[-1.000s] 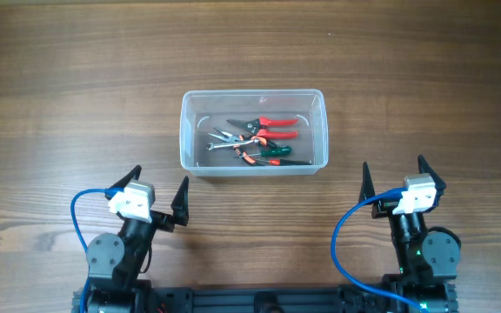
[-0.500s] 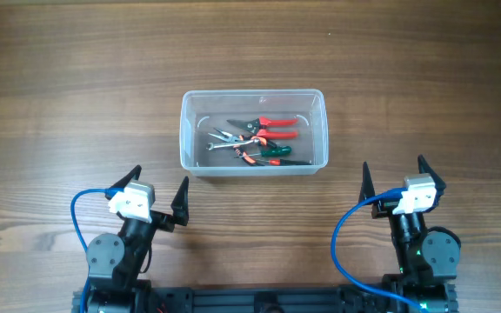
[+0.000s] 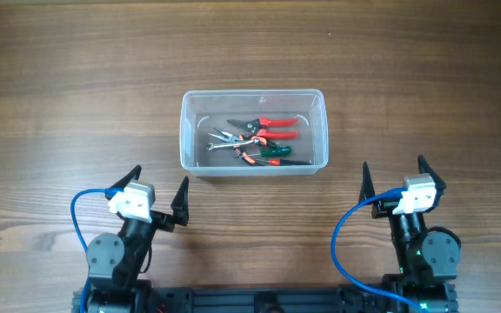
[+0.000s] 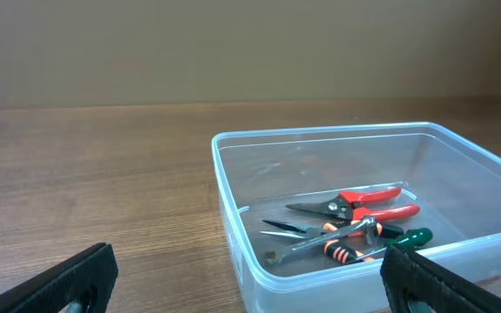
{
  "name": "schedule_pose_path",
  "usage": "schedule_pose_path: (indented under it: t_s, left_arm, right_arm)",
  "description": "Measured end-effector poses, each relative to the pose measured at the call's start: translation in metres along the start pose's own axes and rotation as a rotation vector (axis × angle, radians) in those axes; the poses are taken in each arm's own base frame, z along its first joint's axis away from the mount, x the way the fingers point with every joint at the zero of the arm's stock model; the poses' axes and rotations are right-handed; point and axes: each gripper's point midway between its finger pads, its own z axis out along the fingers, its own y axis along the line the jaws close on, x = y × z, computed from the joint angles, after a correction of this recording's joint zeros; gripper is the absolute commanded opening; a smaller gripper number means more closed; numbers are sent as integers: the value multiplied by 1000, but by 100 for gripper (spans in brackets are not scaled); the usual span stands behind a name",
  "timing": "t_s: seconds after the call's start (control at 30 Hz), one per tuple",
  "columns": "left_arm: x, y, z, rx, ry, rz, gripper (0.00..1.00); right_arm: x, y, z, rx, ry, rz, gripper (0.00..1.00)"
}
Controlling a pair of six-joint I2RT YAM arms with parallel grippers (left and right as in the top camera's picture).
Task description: Pack container
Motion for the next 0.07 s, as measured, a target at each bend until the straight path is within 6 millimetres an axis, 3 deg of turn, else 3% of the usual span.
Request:
schedule_pose_path:
  t_s: [0.07]
  left_arm:
    - [0, 0, 0, 0, 0, 0, 100]
  right_arm:
    - [0, 0, 0, 0, 0, 0, 100]
